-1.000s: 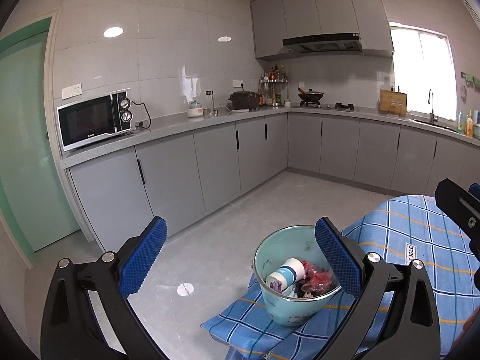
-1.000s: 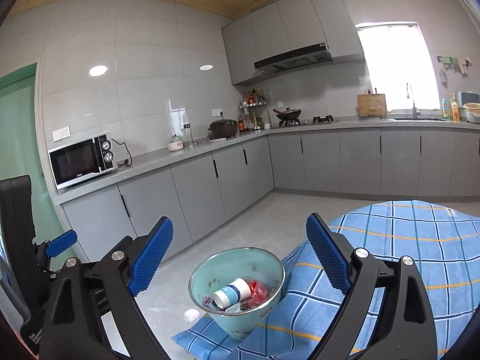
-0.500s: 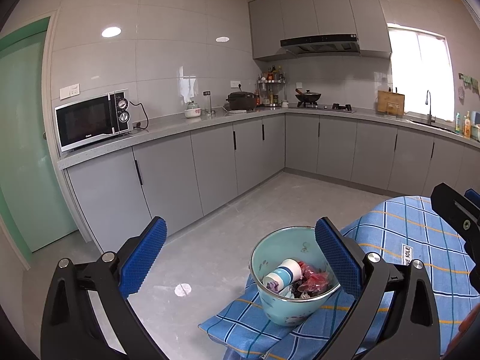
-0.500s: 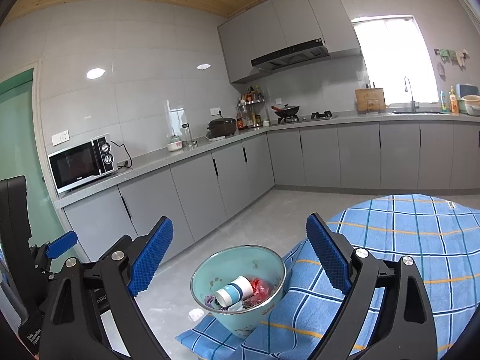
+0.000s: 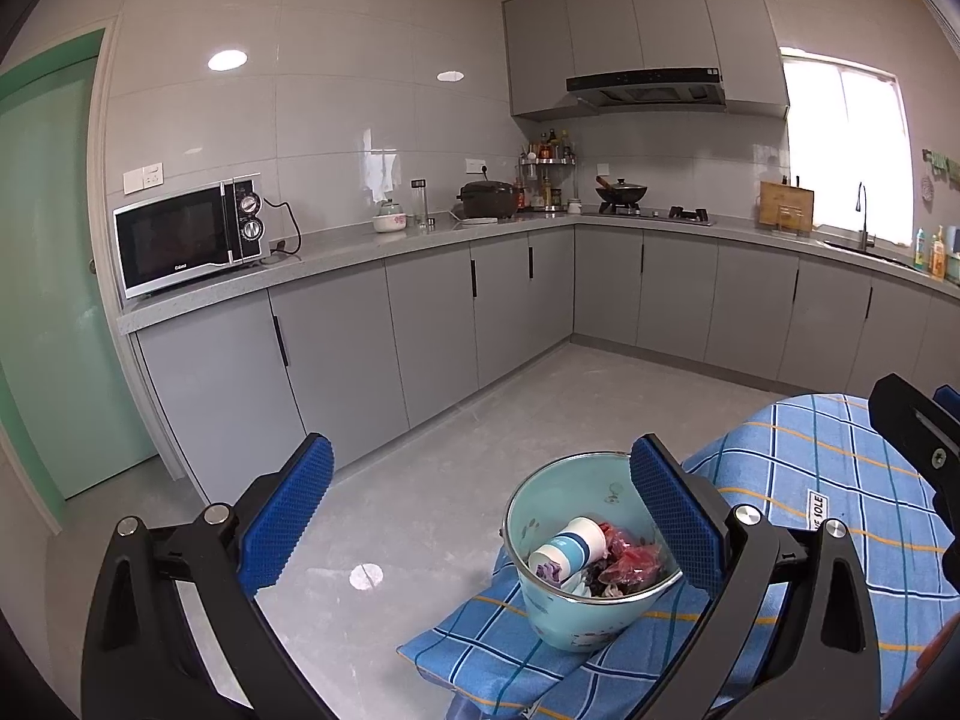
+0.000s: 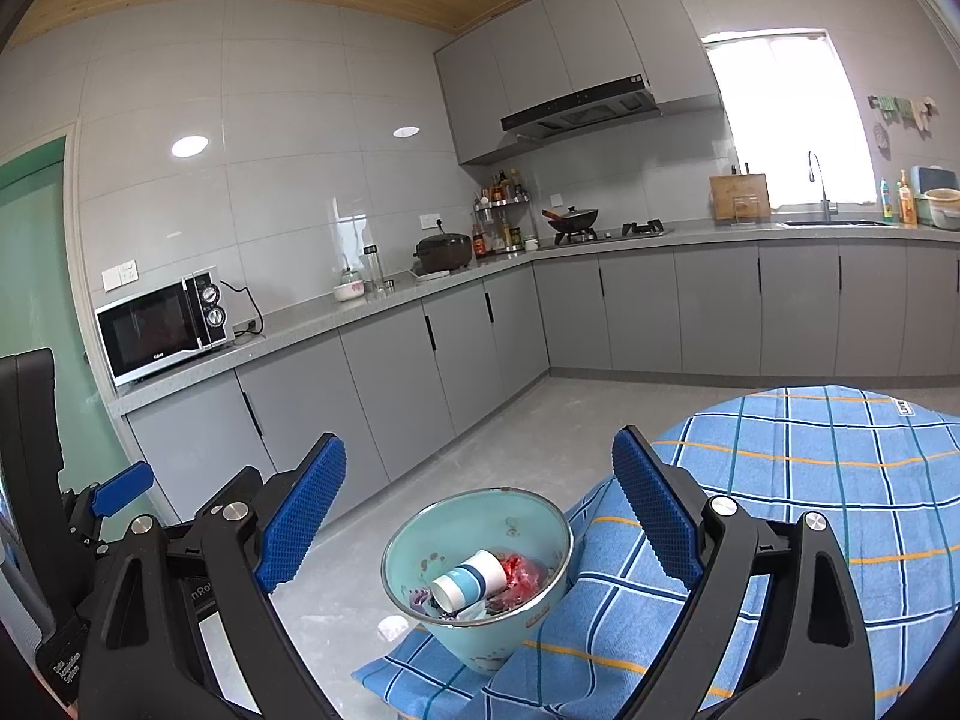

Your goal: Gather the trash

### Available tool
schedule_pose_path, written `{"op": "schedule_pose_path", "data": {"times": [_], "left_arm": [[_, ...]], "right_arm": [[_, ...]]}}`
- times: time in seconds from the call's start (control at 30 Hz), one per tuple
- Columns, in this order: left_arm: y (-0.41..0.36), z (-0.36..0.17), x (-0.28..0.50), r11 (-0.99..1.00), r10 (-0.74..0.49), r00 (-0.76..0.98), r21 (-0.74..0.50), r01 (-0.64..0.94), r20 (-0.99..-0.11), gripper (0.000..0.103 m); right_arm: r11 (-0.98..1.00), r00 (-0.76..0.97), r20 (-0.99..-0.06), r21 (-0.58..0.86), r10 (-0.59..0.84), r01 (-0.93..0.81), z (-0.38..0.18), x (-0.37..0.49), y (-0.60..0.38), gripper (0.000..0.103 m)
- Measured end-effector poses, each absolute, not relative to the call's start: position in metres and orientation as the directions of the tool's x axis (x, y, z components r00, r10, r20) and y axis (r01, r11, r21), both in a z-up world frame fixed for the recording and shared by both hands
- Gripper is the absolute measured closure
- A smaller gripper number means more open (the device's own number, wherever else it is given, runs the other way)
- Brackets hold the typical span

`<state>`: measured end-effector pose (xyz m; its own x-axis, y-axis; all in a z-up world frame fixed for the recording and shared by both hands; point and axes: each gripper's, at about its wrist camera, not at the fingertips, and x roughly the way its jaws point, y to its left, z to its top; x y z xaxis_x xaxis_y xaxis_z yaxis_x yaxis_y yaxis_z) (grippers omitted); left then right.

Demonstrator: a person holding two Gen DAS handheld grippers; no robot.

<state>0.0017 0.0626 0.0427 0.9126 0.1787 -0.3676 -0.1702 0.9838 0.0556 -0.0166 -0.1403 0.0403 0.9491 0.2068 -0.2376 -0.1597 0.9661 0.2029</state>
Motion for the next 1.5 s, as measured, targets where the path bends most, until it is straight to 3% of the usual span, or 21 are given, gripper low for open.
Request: {"op": "schedule_pose_path", "data": {"times": [1.5], "left_arm": [[0.0628, 0.0365, 0.0056, 0.985, 0.172, 0.902, 0.043, -0.168, -0.396, 0.006]], "right_arm": [[0.966, 0.947, -0.251, 0.211, 0.2, -0.148, 0.0366, -0.017, -0.1363, 0.013]]}}
